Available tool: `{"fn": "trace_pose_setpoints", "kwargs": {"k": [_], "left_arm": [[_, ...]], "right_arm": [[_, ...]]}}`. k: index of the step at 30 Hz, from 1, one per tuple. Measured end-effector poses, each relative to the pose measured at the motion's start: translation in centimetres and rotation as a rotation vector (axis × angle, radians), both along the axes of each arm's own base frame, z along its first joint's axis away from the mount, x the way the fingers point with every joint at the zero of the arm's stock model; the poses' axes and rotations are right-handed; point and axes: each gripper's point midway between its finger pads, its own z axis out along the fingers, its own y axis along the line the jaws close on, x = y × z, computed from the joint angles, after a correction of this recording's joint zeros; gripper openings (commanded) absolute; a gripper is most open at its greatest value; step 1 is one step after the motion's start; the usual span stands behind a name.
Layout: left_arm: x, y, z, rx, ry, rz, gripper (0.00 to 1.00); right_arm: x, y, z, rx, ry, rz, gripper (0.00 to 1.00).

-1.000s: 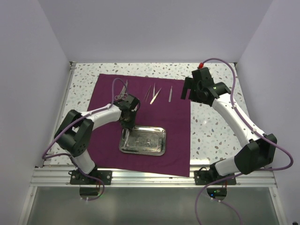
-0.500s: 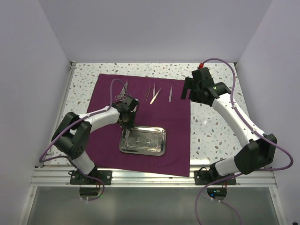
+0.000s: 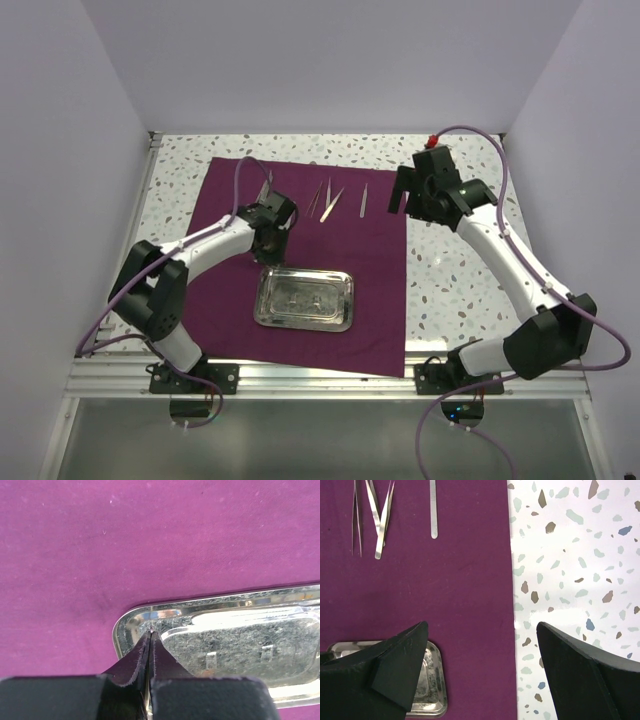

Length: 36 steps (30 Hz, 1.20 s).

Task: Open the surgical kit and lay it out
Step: Pick up the medical item from the container, then place the medical item in the surgical kit.

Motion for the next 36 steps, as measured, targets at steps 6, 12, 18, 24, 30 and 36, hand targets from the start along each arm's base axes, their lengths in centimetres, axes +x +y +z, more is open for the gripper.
{"fn": "trace_pose_setpoints", "kwargs": {"k": [6, 12, 18, 24, 30, 36], "left_arm": [[-0.5, 0.3, -0.2, 0.011, 0.016, -0.001, 0.0], [-0.9, 0.5, -0.4, 0.016, 0.027, -0.001, 0.0], [0.0, -0.8, 1.6, -0.034, 0.015, -0.015, 0.0], [4.7, -4.7, 6.2, -0.144, -0.088, -0.035, 0.0], [8.7, -8.6, 7.4, -0.213, -0.115, -0.079, 0.0], [13.6, -13.5, 7.0, -0.299, -0.14, -0.12, 0.0]], "right_arm": [[-0.3, -0.1, 0.0, -0.001, 0.0, 0.001, 0.93], [-0.5, -0.2, 0.0, 0.0, -0.002, 0.001, 0.93], [-0.8, -0.3, -0.4, -0.004, 0.009, 0.001, 0.93], [-1.3, -0.5, -0.3, -0.005, 0.007, 0.001, 0.93], [-2.7, -1.2, 0.3, -0.008, 0.002, -0.004, 0.93], [-4.7, -2.0, 1.1, 0.004, -0.007, -0.014, 0.93]]}}
